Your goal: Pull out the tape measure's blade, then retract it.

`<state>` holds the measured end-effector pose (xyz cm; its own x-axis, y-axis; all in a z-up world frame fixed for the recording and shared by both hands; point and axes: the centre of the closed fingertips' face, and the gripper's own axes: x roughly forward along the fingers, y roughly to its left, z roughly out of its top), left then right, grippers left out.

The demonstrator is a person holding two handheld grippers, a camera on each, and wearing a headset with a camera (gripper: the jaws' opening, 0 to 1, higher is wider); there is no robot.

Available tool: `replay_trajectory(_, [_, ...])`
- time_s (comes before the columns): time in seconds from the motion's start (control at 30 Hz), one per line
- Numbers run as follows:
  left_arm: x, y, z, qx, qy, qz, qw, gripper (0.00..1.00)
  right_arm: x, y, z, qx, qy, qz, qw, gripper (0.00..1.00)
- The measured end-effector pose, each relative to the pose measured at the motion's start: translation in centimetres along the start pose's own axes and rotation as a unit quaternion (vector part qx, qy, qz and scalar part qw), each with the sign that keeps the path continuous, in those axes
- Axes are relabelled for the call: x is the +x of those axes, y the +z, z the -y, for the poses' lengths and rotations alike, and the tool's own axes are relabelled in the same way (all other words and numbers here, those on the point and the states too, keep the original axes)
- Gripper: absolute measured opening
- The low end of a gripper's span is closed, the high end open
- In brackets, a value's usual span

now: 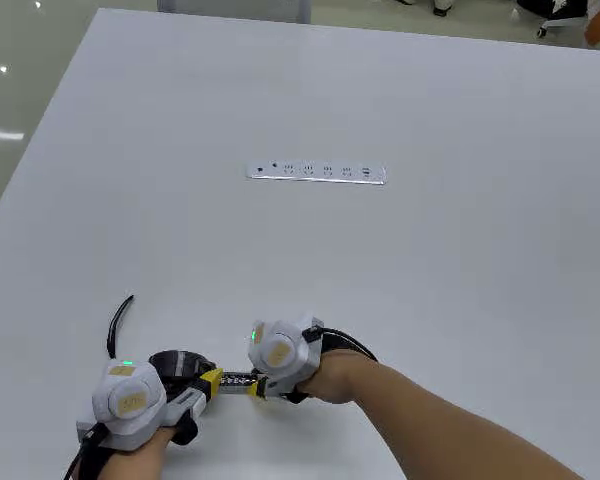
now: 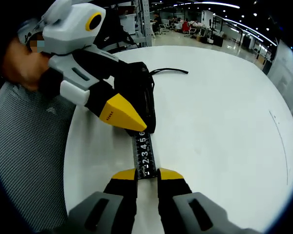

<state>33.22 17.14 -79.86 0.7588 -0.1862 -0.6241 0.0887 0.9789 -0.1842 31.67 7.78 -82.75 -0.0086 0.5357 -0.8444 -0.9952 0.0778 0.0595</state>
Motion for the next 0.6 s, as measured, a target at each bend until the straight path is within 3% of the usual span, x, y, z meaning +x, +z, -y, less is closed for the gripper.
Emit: replay_trajectory(0.6, [0.0, 0.0, 0.0, 0.001, -0.002, 0.0, 1.0, 0.62, 0.9, 1.6, -0.2, 0.004, 0.004, 0.013, 0.9999, 0.14])
